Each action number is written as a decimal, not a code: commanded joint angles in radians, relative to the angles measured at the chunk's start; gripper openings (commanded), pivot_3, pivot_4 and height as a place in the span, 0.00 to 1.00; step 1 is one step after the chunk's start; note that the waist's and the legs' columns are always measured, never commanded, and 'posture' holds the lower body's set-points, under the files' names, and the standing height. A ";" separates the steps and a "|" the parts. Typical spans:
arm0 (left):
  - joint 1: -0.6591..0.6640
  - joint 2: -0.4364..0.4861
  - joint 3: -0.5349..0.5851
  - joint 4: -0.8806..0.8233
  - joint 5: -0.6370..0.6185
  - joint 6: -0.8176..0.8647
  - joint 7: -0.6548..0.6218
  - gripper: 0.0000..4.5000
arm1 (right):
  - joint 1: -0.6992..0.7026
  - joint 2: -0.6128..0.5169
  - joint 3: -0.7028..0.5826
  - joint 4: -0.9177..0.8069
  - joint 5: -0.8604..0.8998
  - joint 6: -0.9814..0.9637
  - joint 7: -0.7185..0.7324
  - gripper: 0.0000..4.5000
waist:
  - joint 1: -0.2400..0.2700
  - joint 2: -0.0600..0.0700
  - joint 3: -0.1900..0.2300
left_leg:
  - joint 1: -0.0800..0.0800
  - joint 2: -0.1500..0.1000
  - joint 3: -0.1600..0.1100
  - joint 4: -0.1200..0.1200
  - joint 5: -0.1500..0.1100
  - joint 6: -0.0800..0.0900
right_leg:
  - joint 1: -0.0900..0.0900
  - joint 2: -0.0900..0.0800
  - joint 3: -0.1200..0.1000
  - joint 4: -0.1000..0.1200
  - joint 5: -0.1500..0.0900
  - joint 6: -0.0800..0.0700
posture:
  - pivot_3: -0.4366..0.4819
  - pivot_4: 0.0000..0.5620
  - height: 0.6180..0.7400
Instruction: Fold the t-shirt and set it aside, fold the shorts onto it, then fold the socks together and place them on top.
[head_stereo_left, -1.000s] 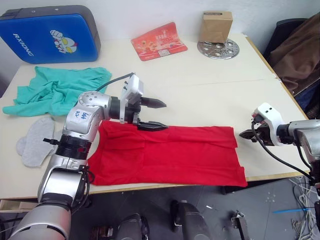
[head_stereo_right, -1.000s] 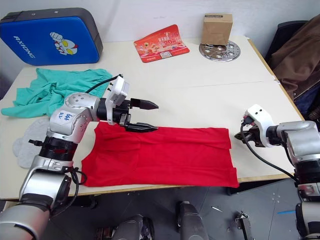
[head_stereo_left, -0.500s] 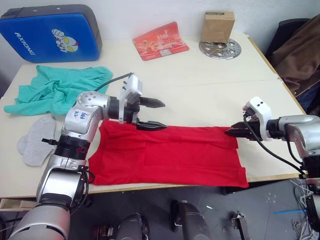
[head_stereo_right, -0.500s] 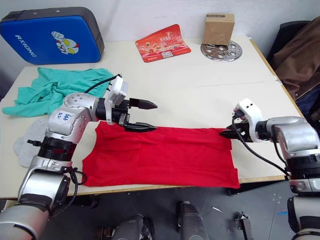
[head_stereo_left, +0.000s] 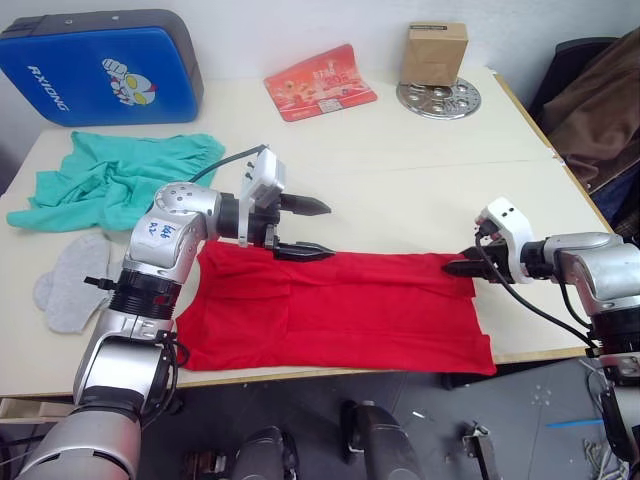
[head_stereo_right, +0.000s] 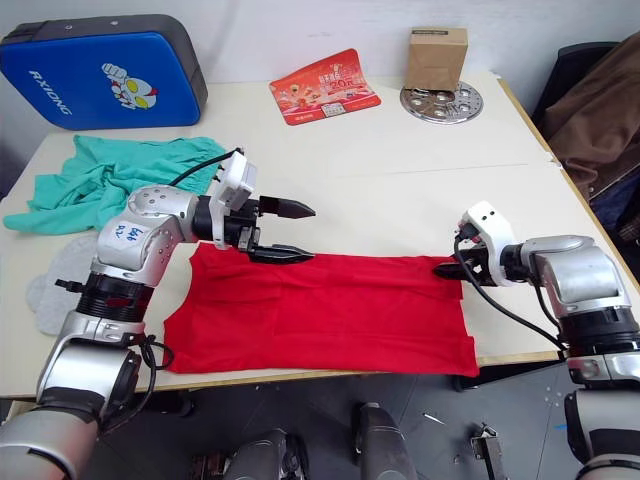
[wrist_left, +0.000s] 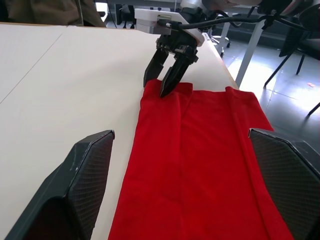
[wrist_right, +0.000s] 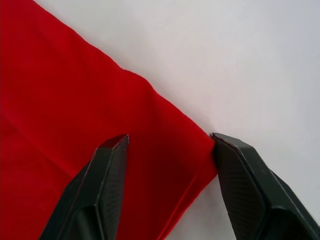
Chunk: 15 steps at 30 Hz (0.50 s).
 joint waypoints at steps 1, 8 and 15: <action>-0.004 0.010 0.022 -0.040 -0.011 -0.001 -0.003 1.00 | 0.018 0.028 0.021 -0.027 0.004 -0.003 0.008 0.30 | -0.002 0.000 0.000 | 0.000 0.000 0.000 0.000 0.000 -0.001 | 0.000 0.001 0.000 0.000 0.000 0.000 | 0.48 0.27 1.00; 0.005 0.011 0.026 -0.047 -0.013 0.001 0.004 1.00 | -0.068 0.041 0.059 0.069 -0.050 -0.084 0.032 0.01 | -0.007 0.000 0.000 | 0.001 0.001 0.001 0.000 0.000 -0.001 | 0.000 0.002 0.002 0.000 0.000 0.000 | 0.48 0.27 1.00; 0.003 -0.001 0.029 -0.039 -0.008 -0.009 0.022 1.00 | -0.439 0.195 0.107 0.646 -0.209 -0.383 -0.091 0.01 | -0.030 0.000 0.000 | 0.002 0.001 0.003 -0.001 0.000 -0.002 | -0.002 0.003 0.003 0.002 -0.001 -0.001 | 0.48 0.27 1.00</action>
